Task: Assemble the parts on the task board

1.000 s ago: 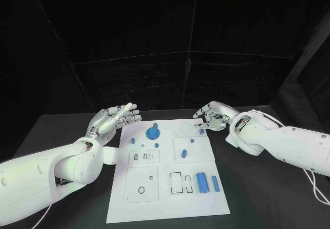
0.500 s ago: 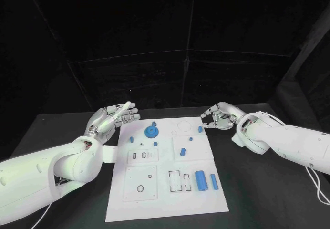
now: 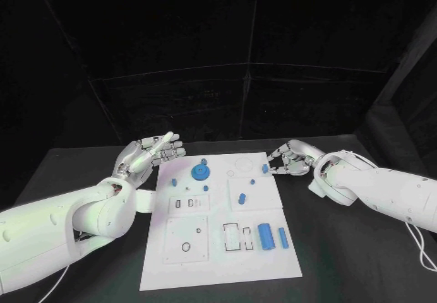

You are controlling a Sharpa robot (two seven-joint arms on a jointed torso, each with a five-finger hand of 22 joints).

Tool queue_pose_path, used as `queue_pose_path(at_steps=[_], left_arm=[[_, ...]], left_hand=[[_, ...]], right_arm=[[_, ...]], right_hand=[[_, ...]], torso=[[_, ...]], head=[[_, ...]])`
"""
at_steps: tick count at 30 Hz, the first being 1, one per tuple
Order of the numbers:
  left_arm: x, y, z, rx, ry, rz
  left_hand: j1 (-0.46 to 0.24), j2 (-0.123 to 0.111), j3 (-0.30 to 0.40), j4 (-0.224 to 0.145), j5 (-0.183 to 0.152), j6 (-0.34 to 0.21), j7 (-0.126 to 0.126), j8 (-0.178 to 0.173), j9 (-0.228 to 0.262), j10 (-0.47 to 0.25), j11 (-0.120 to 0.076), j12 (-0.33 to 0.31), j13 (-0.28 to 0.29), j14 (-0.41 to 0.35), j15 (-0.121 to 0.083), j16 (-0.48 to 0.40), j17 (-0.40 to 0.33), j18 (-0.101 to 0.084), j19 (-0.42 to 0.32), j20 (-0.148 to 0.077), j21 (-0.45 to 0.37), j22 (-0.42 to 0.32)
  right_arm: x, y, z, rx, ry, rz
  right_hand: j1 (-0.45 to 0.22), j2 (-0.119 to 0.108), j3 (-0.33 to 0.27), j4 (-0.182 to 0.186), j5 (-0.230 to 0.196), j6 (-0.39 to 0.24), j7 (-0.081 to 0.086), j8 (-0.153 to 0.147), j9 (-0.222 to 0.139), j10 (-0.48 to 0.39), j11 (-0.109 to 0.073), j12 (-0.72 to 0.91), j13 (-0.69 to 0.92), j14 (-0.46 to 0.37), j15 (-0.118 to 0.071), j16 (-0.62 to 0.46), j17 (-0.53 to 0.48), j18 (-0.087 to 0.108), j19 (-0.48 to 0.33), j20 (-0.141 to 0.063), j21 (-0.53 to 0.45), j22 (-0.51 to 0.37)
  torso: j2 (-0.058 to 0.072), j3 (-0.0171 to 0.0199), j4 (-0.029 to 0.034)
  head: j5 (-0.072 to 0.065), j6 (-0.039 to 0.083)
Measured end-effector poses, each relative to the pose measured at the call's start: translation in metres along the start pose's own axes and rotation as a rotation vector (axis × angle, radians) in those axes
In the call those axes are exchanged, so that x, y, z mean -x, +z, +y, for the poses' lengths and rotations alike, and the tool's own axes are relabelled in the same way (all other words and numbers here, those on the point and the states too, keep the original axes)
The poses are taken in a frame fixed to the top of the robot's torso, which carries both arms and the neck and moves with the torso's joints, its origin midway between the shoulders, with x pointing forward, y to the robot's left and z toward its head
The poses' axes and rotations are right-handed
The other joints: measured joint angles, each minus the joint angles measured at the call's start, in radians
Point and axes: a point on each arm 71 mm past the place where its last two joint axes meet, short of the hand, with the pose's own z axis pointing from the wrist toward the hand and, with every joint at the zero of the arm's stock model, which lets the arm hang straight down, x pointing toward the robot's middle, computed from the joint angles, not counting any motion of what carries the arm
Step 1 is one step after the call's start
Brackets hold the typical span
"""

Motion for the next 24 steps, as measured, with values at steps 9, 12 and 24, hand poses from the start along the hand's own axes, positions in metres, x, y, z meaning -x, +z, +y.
queue_pose_path(at_steps=[9,12,24], left_arm=[[0.0,0.001,0.001,0.004,0.0,0.0],[0.001,0.001,0.001,0.005,0.001,-0.001],[0.0,0.001,0.002,0.007,0.0,0.0]], left_hand=[[0.0,0.0,0.0,0.0,0.0,0.0,0.0,0.0,0.0,0.0,0.0,0.0,0.0,0.0,0.0,0.0,0.0,0.0,0.0,0.0,0.0,0.0],[0.0,0.0,0.0,0.0,0.0,0.0,0.0,0.0,0.0,0.0,0.0,0.0,0.0,0.0,0.0,0.0,0.0,0.0,0.0,0.0,0.0,0.0],[0.0,0.0,0.0,0.0,0.0,0.0,0.0,0.0,0.0,0.0,0.0,0.0,0.0,0.0,0.0,0.0,0.0,0.0,0.0,0.0,0.0,0.0]], right_arm=[[-0.006,0.004,0.0,-0.001,-0.001,0.016],[-0.009,0.006,0.001,0.002,-0.001,0.021],[-0.02,0.013,0.007,0.011,-0.008,0.048]], right_hand=[[0.009,0.009,0.001,-0.007,0.0,0.0,0.0,0.0,0.0,0.0,0.0,0.0,0.002,0.0,0.0,0.001,0.0,0.0,0.0,0.0,0.0,0.0],[0.009,0.009,0.003,-0.008,0.0,0.008,-0.003,0.0,0.0,0.001,-0.001,0.006,0.005,0.0,0.0,0.004,0.0,0.0,0.0,0.0,0.0,0.001],[0.029,0.029,0.015,-0.027,-0.011,0.041,-0.005,0.018,0.004,0.011,-0.011,0.026,0.023,-0.001,-0.001,0.004,0.0,0.0,0.0,0.0,0.0,0.008]], torso=[[-0.001,0.0,0.0],[-0.001,-0.0001,0.0],[-0.001,-0.0007,0.0005]], head=[[0.002,-0.003],[0.002,-0.004],[0.004,-0.008]])
